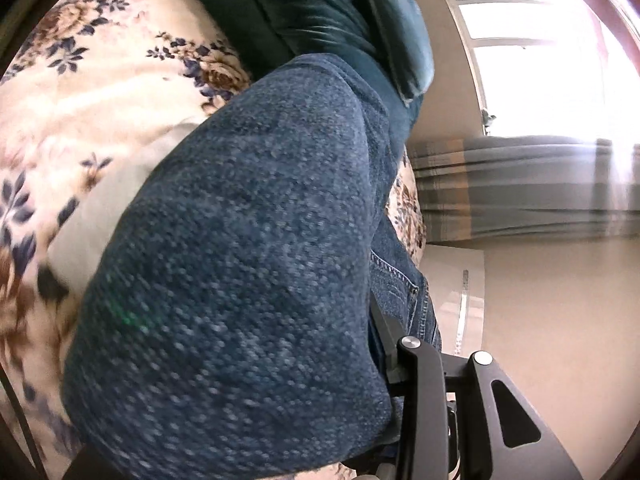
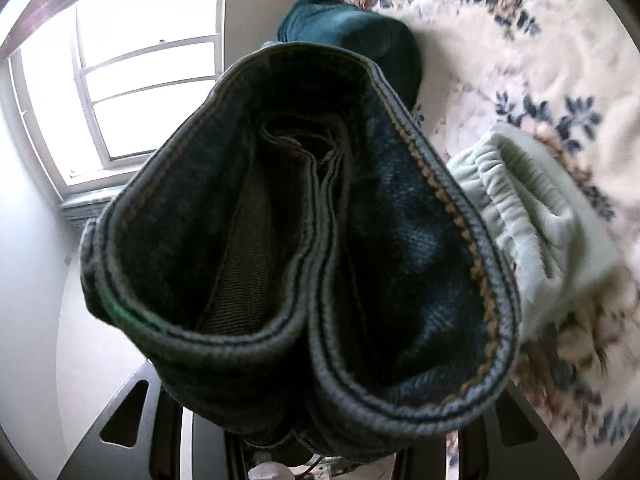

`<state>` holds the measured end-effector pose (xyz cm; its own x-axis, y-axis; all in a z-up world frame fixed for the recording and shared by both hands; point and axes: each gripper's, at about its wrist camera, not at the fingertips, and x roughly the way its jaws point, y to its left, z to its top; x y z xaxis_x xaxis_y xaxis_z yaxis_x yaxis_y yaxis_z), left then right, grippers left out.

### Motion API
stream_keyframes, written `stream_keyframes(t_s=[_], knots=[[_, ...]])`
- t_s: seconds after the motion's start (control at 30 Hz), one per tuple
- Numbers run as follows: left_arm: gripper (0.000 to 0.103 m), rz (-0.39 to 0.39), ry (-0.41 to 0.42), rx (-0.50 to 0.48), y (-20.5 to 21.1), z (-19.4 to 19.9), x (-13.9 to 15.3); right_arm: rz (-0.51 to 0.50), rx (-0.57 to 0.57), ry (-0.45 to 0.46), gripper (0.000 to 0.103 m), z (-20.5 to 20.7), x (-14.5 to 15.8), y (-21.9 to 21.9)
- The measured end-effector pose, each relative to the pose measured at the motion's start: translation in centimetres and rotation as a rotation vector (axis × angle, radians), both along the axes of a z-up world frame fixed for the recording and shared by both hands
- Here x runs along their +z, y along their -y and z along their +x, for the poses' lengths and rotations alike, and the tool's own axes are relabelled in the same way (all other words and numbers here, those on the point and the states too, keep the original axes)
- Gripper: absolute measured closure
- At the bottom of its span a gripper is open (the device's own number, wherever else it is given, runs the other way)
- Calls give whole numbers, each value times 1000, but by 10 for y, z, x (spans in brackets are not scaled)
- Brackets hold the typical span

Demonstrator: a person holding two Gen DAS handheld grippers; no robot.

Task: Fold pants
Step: 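Carry the jeans bundle with both grippers toward the folded grey garment, then lower the jeans onto the grey garment and open both grippers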

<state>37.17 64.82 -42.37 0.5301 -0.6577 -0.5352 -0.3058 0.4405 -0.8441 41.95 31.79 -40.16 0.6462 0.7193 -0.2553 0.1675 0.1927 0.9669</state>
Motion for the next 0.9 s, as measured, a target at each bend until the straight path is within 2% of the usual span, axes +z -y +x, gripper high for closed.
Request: stream_keyframes(t_s=[0.17, 0.23, 0.37, 0.43, 0.53, 0.6, 0.63, 0.7, 0.73, 0.8, 0.87, 0.9], knots=[[70, -11, -25, 5, -18, 17, -53, -12, 4, -28, 61, 41, -63, -13], [70, -45, -59, 13, -18, 12, -81, -31, 12, -46, 61, 44, -82, -15], [67, -53, -79, -1, -15, 5, -109, -64, 6, -74, 61, 36, -108, -14], [60, -55, -104, -18, -14, 3, -123, -71, -6, -84, 61, 31, -119, -12], [50, -54, -190, -31, -16, 0, -139, -87, -27, -121, 58, 20, -129, -11], [48, -6, -208, -50, -16, -1, -134, -76, -23, -168, 54, 17, -144, -10], [47, 33, -214, -67, -15, -2, -126, -78, -16, -199, 46, 15, -147, -10], [47, 87, -222, -104, -12, -3, -113, -91, -12, -223, 44, 9, -144, -7], [47, 141, -220, -130, -9, -3, -103, -111, -9, -235, 39, 5, -138, -4], [47, 230, -218, -167, -5, -2, -90, -183, -3, -253, 28, 0, -123, 0], [47, 324, -206, -196, 2, -2, -74, -282, 23, -267, 25, -4, -104, 2], [47, 366, -205, -210, 4, -2, -68, -353, 41, -284, 17, -6, -93, 1]])
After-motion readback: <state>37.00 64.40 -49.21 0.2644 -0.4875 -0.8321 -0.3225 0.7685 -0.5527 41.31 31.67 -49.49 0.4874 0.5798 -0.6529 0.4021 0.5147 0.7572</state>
